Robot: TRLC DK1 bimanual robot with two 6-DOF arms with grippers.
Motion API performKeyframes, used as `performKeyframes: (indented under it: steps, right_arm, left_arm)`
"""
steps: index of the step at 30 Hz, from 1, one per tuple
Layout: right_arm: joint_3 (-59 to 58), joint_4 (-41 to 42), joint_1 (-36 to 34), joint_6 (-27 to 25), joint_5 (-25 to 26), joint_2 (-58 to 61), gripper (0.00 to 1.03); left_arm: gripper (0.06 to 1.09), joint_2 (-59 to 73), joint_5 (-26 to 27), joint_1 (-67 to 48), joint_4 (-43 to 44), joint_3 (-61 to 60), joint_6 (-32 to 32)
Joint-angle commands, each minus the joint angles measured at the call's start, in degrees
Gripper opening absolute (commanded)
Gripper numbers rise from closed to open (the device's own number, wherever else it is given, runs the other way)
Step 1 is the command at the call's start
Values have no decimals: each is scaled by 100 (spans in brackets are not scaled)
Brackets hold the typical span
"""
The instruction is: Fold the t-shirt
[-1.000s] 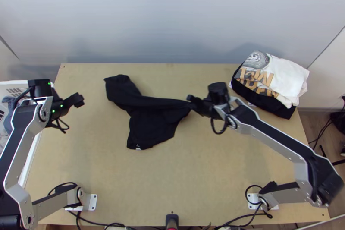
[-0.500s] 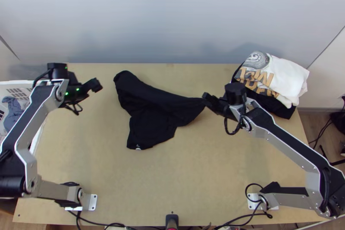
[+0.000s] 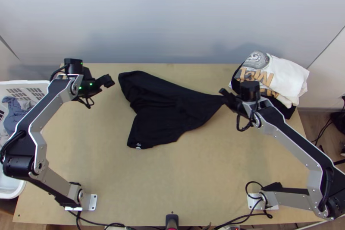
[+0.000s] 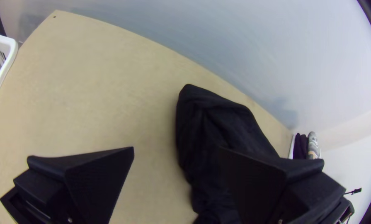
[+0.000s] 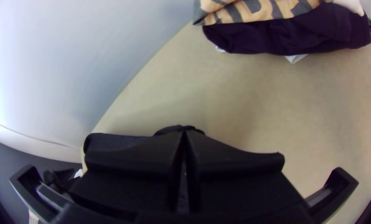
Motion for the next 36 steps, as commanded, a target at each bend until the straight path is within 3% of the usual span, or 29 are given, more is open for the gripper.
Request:
performKeyframes:
  steps: [1, 12, 18, 25, 36]
  right_arm:
    - [-192, -38, -542, -79, 320, -64, 3]
    - [-411, -108, -762, -229, 883, -214, 3]
    - [-429, -108, -753, -246, 900, -231, 3]
    - [-464, -64, -736, -317, 1050, -222, 3]
    - [-534, -3, -683, -431, 1155, -196, 3]
  left_arm:
    - [104, 343, 14, -278, 74, 251, -107]
    - [104, 835, 14, -805, 171, 620, -248]
    - [104, 1072, 93, -1165, 171, 743, -494]
    - [104, 1556, 558, -1341, 241, 1253, -1021]
    - [103, 2338, 541, -1411, 795, 2061, -1206]
